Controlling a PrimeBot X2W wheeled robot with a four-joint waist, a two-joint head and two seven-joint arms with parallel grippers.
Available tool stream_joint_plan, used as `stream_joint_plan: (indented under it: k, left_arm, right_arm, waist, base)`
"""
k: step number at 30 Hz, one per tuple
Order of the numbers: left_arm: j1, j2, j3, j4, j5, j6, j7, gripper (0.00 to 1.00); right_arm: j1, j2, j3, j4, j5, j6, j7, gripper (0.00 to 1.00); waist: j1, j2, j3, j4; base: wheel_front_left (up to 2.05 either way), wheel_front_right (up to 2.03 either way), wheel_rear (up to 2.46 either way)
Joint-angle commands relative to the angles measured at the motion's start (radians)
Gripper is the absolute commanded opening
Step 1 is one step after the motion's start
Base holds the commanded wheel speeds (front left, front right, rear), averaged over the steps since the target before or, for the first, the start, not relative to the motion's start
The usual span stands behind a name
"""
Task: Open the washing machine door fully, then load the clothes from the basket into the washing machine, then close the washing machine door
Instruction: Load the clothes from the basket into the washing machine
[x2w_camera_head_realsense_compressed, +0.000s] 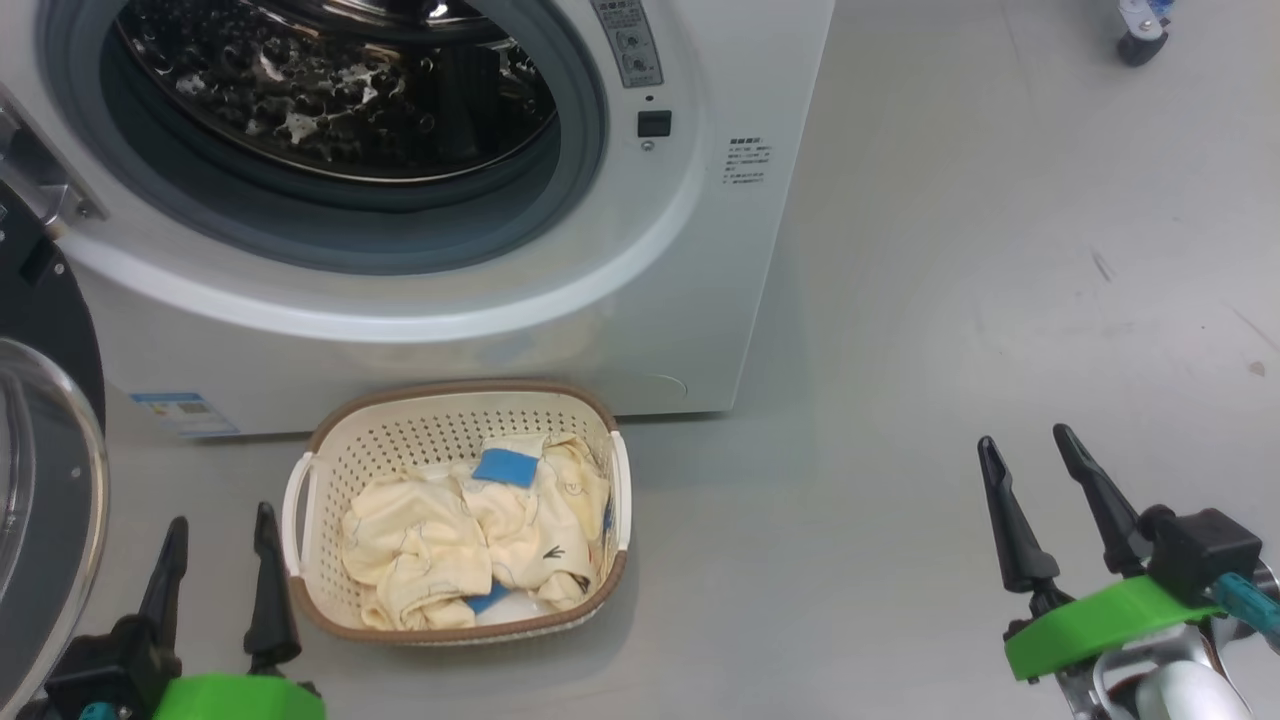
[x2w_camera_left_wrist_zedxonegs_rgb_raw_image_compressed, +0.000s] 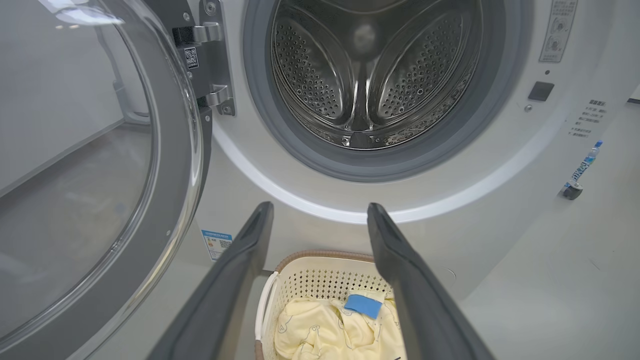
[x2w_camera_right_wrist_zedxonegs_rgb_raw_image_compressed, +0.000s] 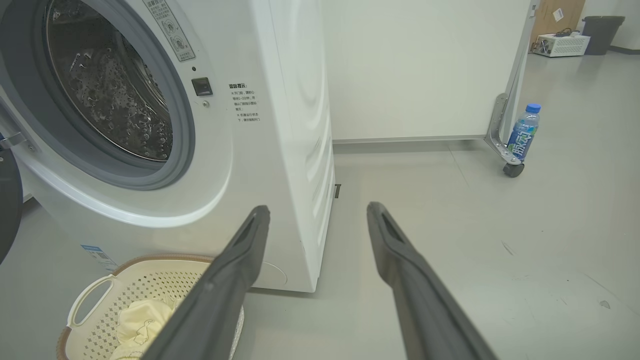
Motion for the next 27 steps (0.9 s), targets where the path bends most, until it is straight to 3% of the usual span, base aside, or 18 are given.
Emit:
stream_joint_plan:
  k: [1,13,27]
  left_arm:
    - [-0.053,0.015,0.04,-0.031,0.004,0.0,-0.012,1.0]
    - [-0.129,0.019,0.021,-0.025,0.012,-0.014,-0.008,1.0]
    - [-0.359,0.034,0.011,0.074,0.018,-0.059,-0.004,1.0]
  right_arm:
    - [-0.051,-0.008,0.016,-0.035,0.001,-0.003,-0.009,1.0]
    - [-0.091,-0.001,0.02,-0.047,0.0,-0.003,-0.009,1.0]
    - [-0.182,0.004,0.053,-0.057,0.006,-0.003,-0.009,1.0]
  waist:
    - [0.0,0.0,0.015,-0.001]
    - [0.0,0.0,0.104,-0.006]
    - [0.0,0.0,0.283,-0.036]
  base:
    - [0.0,0.0,0.0]
    - [0.0,0.0,0.0]
    - [0.0,0.0,0.0]
